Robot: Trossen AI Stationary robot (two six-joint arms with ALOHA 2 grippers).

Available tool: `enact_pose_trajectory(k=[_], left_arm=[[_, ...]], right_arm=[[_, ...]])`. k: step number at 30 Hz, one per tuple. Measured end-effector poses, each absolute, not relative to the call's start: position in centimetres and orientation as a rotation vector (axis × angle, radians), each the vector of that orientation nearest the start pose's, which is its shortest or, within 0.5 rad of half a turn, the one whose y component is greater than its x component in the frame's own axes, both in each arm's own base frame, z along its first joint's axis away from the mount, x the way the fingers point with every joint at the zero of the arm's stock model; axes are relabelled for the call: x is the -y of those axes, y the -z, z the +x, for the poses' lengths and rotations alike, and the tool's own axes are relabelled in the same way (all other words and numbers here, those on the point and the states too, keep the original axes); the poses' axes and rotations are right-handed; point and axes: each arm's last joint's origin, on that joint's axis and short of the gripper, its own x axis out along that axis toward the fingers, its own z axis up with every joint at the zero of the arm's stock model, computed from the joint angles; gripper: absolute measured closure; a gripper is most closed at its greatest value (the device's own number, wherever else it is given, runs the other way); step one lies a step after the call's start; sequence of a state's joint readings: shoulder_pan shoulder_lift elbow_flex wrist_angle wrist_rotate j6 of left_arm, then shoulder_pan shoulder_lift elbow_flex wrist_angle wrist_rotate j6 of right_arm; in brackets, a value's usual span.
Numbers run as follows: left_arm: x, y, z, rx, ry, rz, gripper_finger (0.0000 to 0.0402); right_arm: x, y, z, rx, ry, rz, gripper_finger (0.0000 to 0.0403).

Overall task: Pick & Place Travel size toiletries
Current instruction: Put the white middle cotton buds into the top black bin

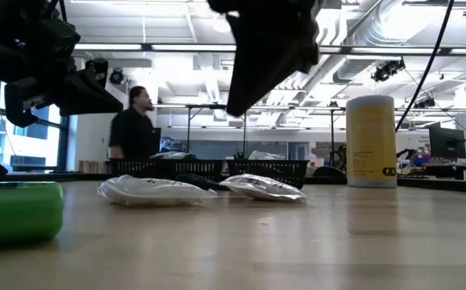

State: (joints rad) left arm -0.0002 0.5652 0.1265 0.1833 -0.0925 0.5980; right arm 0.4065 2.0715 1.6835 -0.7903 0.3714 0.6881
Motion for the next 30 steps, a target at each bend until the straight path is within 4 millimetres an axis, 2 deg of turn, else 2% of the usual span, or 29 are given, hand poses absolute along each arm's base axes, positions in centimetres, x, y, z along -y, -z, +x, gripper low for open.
enact_pose_trajectory(k=[8,12,21,27,30], left_arm=[[-0.3,-17.1,13.8,-0.276,-0.012,0.606,0.0401],[-0.3,-17.1,13.8,-0.276,-0.011,0.606,0.0401],[-0.3,-17.0,13.8,-0.277,-0.01,0.605,0.0401],[-0.3,-17.0,13.8,-0.282,-0.007,0.601,0.0401],[-0.3,-17.0,13.8,-0.282,-0.007,0.601,0.0401]], right_arm=[[-17.7,-18.5,41.8,-1.094,0.334,0.114,0.04],[-17.9,-17.3,41.5,-1.175,0.354,0.085,0.04],[-17.6,-17.1,41.3,-1.211,0.364,0.114,0.04],[-17.5,-17.3,41.1,-1.12,0.482,-0.013,0.04],[-17.5,-16.9,41.2,-1.135,0.473,-0.007,0.04]])
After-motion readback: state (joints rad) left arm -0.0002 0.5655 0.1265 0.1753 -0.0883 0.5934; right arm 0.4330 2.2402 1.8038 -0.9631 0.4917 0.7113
